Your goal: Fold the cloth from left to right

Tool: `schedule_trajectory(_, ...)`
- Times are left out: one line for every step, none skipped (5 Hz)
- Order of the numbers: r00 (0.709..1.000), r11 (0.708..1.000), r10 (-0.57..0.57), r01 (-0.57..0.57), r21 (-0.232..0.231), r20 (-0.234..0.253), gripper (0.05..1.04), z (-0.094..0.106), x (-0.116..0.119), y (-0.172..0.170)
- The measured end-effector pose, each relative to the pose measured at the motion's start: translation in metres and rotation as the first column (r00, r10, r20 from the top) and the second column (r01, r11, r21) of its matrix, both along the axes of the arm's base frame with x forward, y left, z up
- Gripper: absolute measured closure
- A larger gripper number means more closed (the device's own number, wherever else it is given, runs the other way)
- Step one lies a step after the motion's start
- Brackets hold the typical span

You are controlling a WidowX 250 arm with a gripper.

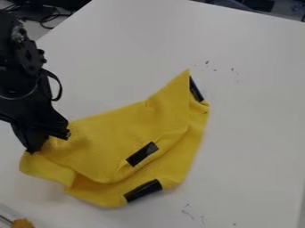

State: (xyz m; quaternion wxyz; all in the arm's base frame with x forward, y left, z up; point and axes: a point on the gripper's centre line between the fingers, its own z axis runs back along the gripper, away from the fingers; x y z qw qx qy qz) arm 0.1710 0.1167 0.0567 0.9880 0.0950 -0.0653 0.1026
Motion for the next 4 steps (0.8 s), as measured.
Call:
schedule_trajectory(1.0, 1.0, -0.002, 0.002, -0.005, -0.006, 0.997, -0.006, -0.004, 0.011)
schedule_trajectory(0.999, 0.998, -0.035, 0.034, -0.061, -0.012, 0.834, -0.032, 0.002, 0.012)
schedule_trajectory(0.999, 0.996, -0.042, 0.042, -0.083, -0.001, 0.565, -0.046, 0.006, 0.014)
schedule_trajectory(1.0, 0.999, -0.016, 0.016, -0.046, 0.0, 0.258, -0.046, 0.007, 0.02)
